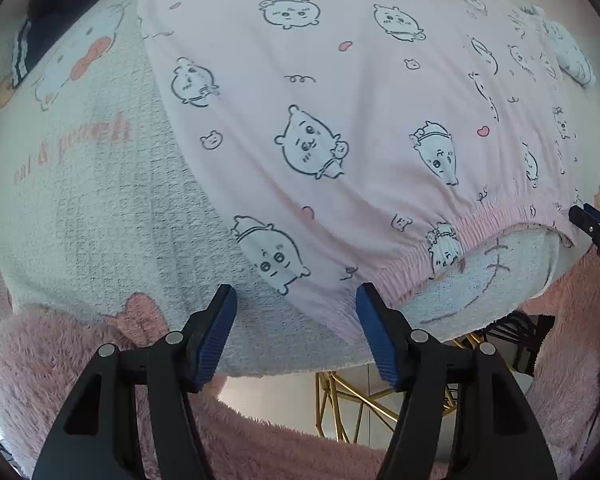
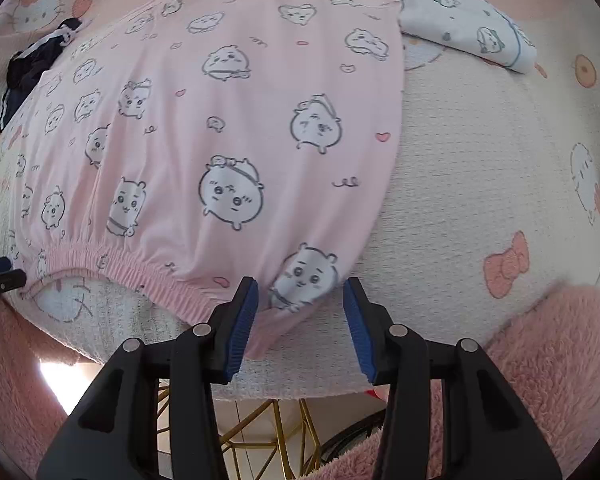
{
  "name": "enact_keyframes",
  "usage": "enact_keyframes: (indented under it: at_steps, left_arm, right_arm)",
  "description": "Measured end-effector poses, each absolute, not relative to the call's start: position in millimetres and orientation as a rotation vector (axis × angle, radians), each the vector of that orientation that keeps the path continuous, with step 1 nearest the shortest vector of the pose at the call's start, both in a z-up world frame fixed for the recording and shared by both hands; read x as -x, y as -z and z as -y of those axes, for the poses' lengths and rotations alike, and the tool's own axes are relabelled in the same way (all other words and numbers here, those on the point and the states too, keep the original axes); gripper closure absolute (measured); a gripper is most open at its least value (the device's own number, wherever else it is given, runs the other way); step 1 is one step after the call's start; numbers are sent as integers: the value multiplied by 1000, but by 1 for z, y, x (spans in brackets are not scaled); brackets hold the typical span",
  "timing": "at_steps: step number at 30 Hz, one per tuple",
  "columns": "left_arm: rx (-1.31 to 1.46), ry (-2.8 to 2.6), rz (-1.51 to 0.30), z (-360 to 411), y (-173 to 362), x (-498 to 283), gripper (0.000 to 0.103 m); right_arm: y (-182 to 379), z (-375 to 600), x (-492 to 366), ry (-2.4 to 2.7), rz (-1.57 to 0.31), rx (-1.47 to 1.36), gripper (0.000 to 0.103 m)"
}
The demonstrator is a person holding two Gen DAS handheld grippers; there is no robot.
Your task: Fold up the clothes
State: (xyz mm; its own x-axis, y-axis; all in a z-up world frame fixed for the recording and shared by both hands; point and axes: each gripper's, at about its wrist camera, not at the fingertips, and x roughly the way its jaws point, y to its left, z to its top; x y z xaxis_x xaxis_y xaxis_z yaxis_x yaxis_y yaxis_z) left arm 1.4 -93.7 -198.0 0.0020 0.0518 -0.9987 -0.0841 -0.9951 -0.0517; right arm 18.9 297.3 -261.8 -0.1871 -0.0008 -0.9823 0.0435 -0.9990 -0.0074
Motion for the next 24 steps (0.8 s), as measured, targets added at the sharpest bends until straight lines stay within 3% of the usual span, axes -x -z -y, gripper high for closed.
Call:
enact_keyframes:
  at_steps: [8,12,18,21,24]
  left_arm:
    - [1850,-2295,40,65,164,42,39]
    - [1889,-2298,-14,70,173,71,39]
    - [2004,-2254,-44,108,196,75,39]
    - [2017,-2263,-79,130,198,64,39]
    - [2077,-2282,-126,153,197,56,39]
  right_arm:
    - [248,-273,13,2363,-141,-1888,58]
    - [239,-271,37,2400,-219,-1830,58]
    - [267,-298,53,2373,-274,-1902,58]
    - [268,-312,49,2389,-273,-1903,46]
    - [267,-337,47,2409,-187,-1961,43]
